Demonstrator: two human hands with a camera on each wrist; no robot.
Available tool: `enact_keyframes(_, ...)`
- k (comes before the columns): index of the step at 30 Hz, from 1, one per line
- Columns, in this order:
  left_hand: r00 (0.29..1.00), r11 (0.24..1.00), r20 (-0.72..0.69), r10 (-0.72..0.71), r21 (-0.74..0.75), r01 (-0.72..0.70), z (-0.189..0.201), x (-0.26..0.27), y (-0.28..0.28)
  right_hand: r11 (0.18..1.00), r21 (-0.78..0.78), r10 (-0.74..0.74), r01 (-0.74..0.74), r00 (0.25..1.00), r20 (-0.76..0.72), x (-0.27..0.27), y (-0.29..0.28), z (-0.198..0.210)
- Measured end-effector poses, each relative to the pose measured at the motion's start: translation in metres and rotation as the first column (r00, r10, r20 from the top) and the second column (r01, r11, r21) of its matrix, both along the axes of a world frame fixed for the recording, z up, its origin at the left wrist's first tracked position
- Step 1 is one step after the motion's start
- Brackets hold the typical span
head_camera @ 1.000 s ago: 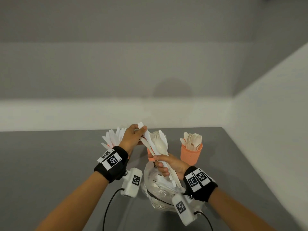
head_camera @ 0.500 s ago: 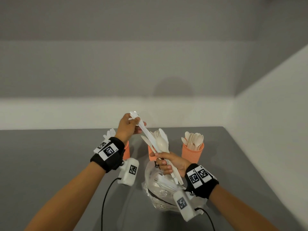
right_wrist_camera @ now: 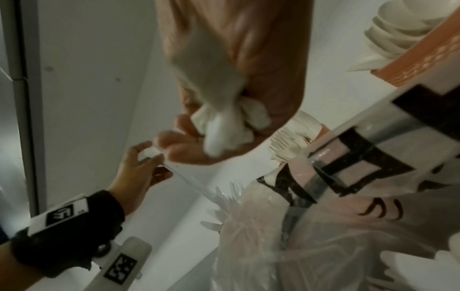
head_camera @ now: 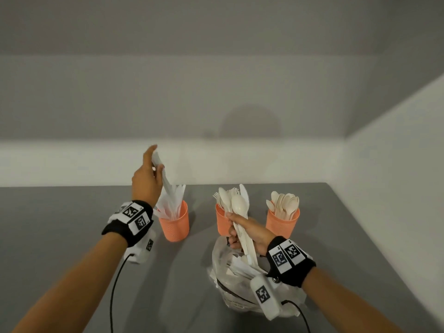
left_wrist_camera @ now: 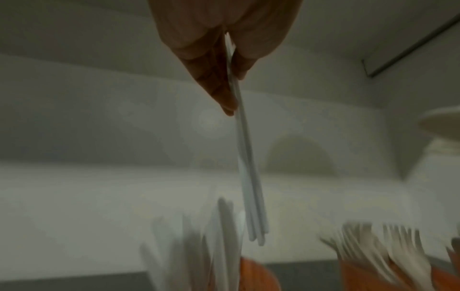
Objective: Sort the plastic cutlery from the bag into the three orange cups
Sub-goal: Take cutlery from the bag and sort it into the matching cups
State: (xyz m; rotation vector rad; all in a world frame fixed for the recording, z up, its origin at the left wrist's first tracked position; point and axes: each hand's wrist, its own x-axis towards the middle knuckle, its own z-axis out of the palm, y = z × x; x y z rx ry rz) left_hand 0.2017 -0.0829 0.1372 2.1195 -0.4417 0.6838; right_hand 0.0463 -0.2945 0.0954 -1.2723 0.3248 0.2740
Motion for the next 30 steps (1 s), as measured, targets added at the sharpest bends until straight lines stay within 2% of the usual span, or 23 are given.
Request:
enact_keyframes(5,0.994,0.989,-0.110,0.016,0.147,0.000,-0.040,0.006,-0.002,0.999,0.024,-0.040,0.040,0.999,0.033,0.006,0.002,-0.002)
enact_keyframes(9,0.977,0.970,-0.200,0.072,0.243,-0.021,-0.064,0.008,-0.004,0.997,-0.051,-0.061,0.064,0.997,0.051,0.013,0.000,-0.004)
enact_keyframes(11,0.986,0.940,-0.152,0.071,0.341,-0.015,-0.074,0.009,-0.002,0.996,-0.067,-0.058,0.062,0.996,0.066,0.015,0.000,-0.004)
enact_keyframes(13,0.995,0.865,-0.080,0.064,0.502,-0.015,-0.086,0.013,-0.001,0.995,-0.078,-0.055,0.062,0.995,0.080,0.016,0.001,-0.004)
enact_keyframes(15,0.997,0.813,-0.051,0.059,0.582,-0.018,-0.089,0.017,0.000,0.993,-0.099,-0.054,0.062,0.995,0.086,0.017,0.002,-0.003)
enact_keyframes(18,0.997,0.873,-0.067,0.041,0.488,-0.003,-0.082,0.012,-0.006,0.989,-0.139,-0.041,0.055,0.994,0.099,0.020,0.004,-0.003)
enact_keyframes(20,0.994,0.952,-0.103,-0.040,0.299,0.069,-0.065,0.000,-0.017,0.975,-0.211,-0.045,0.067,0.993,0.109,0.023,0.007,-0.006)
enact_keyframes(22,0.973,0.983,-0.170,-0.153,0.074,0.167,-0.046,-0.016,-0.034,0.943,-0.317,-0.055,0.098,0.988,0.143,0.028,0.011,-0.011)
enact_keyframes(25,0.936,0.963,-0.228,-0.268,-0.089,0.254,-0.020,-0.043,-0.060,0.858,-0.479,-0.058,0.186,0.962,0.268,0.031,0.020,-0.010)
enact_keyframes(30,0.819,0.900,-0.371,-0.437,-0.180,0.398,-0.008,-0.062,-0.083,0.727,-0.639,-0.020,0.252,0.938,0.347,0.025,0.023,-0.001)
